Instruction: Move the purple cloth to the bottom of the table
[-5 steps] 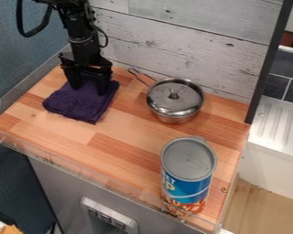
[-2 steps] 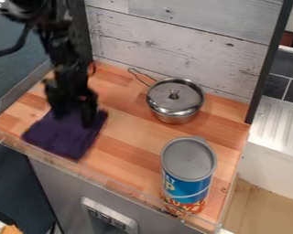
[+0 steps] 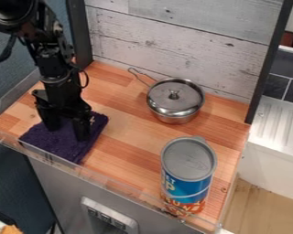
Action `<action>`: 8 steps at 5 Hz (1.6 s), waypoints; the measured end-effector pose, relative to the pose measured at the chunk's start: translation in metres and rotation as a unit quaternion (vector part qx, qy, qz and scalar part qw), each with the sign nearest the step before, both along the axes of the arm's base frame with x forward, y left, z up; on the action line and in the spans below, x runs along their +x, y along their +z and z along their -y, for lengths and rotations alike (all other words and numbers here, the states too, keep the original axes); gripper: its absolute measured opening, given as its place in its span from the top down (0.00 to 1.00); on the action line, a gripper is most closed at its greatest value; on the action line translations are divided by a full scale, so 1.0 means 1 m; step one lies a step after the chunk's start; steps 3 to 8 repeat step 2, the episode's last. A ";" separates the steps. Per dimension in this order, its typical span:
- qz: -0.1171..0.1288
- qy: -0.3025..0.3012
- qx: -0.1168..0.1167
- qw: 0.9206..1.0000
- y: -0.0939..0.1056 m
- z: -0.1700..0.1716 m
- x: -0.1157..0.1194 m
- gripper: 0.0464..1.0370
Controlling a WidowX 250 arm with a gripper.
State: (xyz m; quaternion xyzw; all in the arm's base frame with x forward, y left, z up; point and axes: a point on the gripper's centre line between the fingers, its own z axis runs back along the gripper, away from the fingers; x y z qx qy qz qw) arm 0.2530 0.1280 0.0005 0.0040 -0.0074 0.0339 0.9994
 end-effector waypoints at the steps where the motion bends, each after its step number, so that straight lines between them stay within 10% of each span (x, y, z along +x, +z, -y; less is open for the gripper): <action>1: 0.062 -0.011 -0.001 0.998 0.037 0.011 0.024 0.04; 8: 0.079 -0.017 0.003 0.997 0.060 0.014 0.025 0.04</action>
